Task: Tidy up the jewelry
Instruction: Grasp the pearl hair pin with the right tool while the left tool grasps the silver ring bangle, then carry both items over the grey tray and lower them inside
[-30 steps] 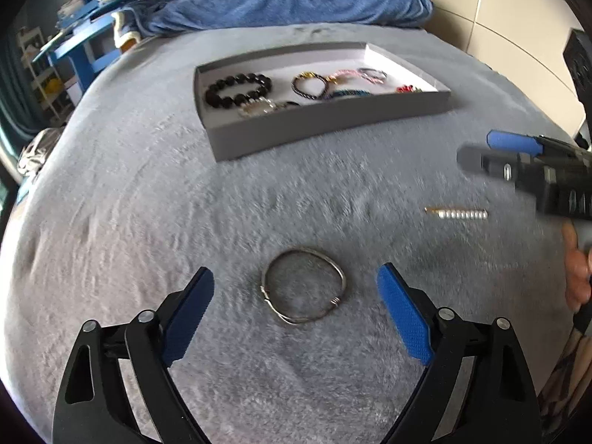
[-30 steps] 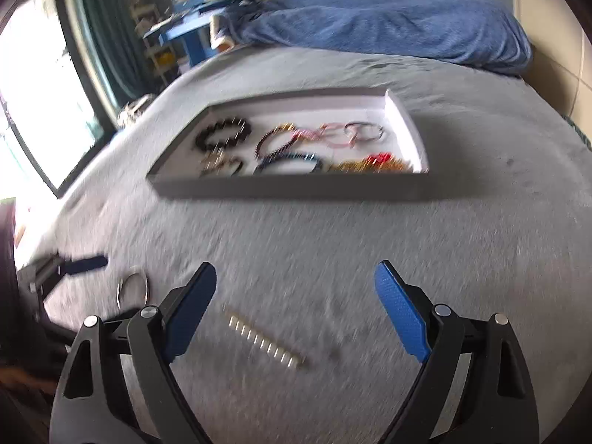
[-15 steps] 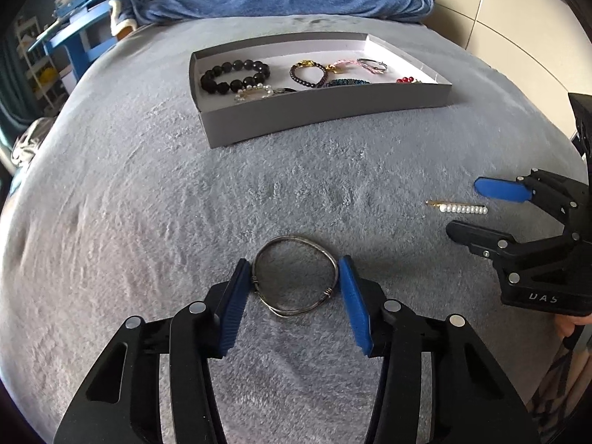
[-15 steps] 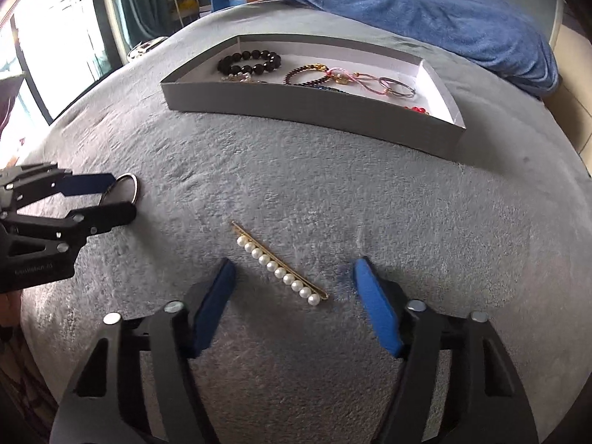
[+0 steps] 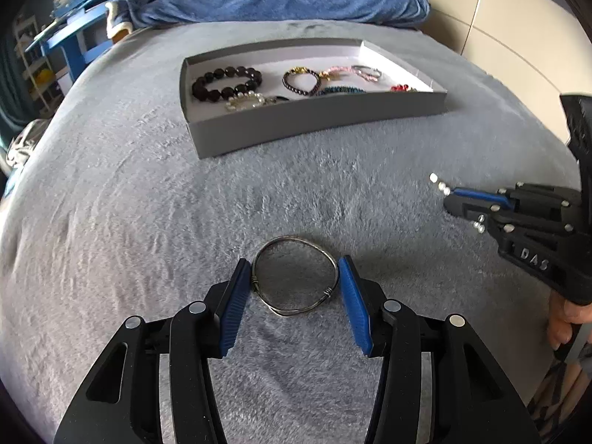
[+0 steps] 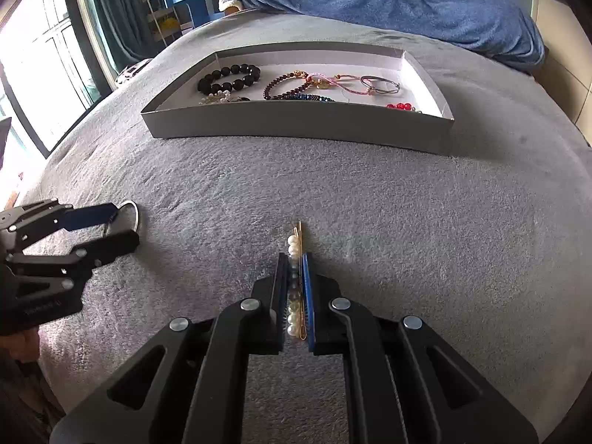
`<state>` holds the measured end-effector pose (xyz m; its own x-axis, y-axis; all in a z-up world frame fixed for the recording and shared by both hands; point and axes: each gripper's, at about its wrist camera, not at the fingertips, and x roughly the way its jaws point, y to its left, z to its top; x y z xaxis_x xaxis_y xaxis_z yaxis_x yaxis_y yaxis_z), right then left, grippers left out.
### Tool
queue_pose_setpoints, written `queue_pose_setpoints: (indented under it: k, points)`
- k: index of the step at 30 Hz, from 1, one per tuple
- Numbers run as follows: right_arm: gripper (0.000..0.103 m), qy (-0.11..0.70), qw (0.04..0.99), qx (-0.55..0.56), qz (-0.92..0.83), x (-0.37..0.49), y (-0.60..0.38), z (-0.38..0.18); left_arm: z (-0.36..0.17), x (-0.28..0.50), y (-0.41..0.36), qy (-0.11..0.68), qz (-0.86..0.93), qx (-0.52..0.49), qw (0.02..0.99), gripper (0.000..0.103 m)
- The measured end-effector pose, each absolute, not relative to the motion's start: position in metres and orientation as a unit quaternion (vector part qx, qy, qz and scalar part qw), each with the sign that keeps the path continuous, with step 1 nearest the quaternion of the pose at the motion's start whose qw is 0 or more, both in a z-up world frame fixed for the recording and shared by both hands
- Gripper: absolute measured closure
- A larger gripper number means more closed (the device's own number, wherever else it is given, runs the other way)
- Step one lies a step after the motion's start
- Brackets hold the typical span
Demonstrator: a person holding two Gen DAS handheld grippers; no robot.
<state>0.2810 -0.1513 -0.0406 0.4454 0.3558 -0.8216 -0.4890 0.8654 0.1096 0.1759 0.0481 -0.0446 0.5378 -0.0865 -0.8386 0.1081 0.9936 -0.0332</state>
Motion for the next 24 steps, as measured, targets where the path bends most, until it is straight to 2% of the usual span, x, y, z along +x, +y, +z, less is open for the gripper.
queue_pose_setpoints:
  k: [6, 9, 13, 16, 18, 24]
  points:
    - [0.092, 0.463, 0.847, -0.081, 0.25, 0.278, -0.149, -0.041, -0.047, 0.174, 0.046, 0.482, -0.049, 0.024, 0.874, 0.044]
    - [0.088, 0.463, 0.846, -0.082, 0.252, 0.277, -0.149, -0.041, -0.048, 0.173, 0.043, 0.484, -0.047, 0.035, 0.873, 0.043]
    - [0.087, 0.463, 0.845, -0.09, 0.251, 0.276, -0.147, -0.043, -0.05, 0.174, 0.041, 0.485, -0.046, 0.04, 0.872, 0.042]
    - [0.087, 0.46, 0.846, -0.098, 0.251, 0.277, -0.144, -0.043, -0.049, 0.175, 0.043, 0.484, -0.046, 0.032, 0.873, 0.044]
    - [0.093, 0.458, 0.846, -0.101, 0.254, 0.276, -0.143, -0.042, -0.047, 0.175, 0.042, 0.479, -0.044, 0.034, 0.876, 0.053]
    - [0.095, 0.447, 0.852, -0.089, 0.259, 0.276, -0.145, -0.034, -0.04, 0.173, 0.042, 0.464, -0.045, 0.03, 0.884, 0.053]
